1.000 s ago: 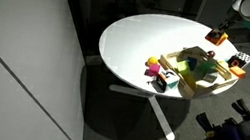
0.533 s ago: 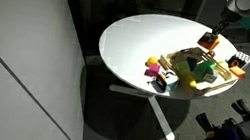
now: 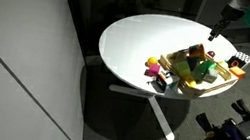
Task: Put the soft orange cube on the tray
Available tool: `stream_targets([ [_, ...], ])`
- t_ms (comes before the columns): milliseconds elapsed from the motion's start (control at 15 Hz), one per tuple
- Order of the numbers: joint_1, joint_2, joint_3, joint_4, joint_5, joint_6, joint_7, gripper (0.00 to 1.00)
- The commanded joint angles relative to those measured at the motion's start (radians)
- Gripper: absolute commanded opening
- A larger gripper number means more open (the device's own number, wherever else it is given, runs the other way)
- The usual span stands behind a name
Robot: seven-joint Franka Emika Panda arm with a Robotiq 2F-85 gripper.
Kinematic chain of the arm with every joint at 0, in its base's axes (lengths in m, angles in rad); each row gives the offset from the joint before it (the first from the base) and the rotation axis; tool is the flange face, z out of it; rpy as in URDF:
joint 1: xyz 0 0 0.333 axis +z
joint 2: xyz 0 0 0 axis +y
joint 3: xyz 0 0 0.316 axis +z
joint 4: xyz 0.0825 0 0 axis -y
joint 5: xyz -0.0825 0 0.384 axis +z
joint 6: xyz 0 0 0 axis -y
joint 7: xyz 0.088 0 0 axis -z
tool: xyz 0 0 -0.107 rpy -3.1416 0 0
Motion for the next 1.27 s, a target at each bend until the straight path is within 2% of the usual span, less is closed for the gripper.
stream_targets([
  [0,0.0,-0.05,-0.001,-0.02,0.006,-0.062,-0.009,0.79],
  [200,0.008,-0.075,-0.014,-0.025,-0.029,-0.129,0.027,0.99],
  [800,0.016,-0.16,-0.03,-0.01,-0.027,-0.438,0.081,1.0],
  [1200,0.019,-0.145,-0.035,-0.003,-0.011,-0.434,0.073,1.0],
])
